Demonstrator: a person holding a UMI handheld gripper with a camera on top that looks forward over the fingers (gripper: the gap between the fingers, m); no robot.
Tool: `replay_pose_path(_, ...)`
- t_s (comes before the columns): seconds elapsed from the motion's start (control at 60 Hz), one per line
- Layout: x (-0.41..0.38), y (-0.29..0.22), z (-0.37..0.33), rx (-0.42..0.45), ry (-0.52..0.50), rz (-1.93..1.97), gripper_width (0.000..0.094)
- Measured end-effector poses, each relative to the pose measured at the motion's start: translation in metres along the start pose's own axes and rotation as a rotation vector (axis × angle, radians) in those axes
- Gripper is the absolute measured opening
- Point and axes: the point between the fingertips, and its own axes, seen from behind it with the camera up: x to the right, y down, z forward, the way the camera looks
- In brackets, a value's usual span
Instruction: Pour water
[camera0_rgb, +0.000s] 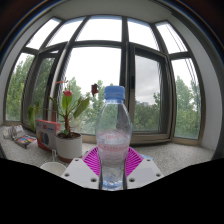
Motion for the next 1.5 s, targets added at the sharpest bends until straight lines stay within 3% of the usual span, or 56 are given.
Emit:
replay_pose_path(0.1, 0.010, 0.059, 0.003, -0.117, 0.015, -0.002, 0.0264)
replay_pose_path(0.267, 0.013, 0.139, 0.010, -0.234, 0.002, 0.016, 0.0267)
replay_pose_path(0.3, 0.016, 0.129, 0.008, -0.183, 0.004, 0.022, 0.0265)
replay_pose_path(0.35, 0.017, 0.130, 0.012, -0.178, 0.005, 0.028, 0.0274)
replay_pose_path(0.517, 0.021, 0.133, 0.006, -0.207, 0.038, 0.046, 0.0542)
replay_pose_path(0.6, 0.025, 0.140, 0.004, -0.280, 0.060, 0.054, 0.0871)
replay_pose_path(0.65, 0.027, 0.138, -0.002, -0.304, 0.082, 0.059, 0.0830)
replay_pose_path(0.817, 0.028, 0.123, -0.046, -0.357, 0.166, 0.084, 0.0853)
replay_pose_path(1.083, -0.008, 0.061, -0.181, -0.392, 0.218, 0.090, 0.0856)
replay_pose_path(1.5, -0.072, -0.020, -0.379, -0.390, 0.224, 0.058, 0.0856)
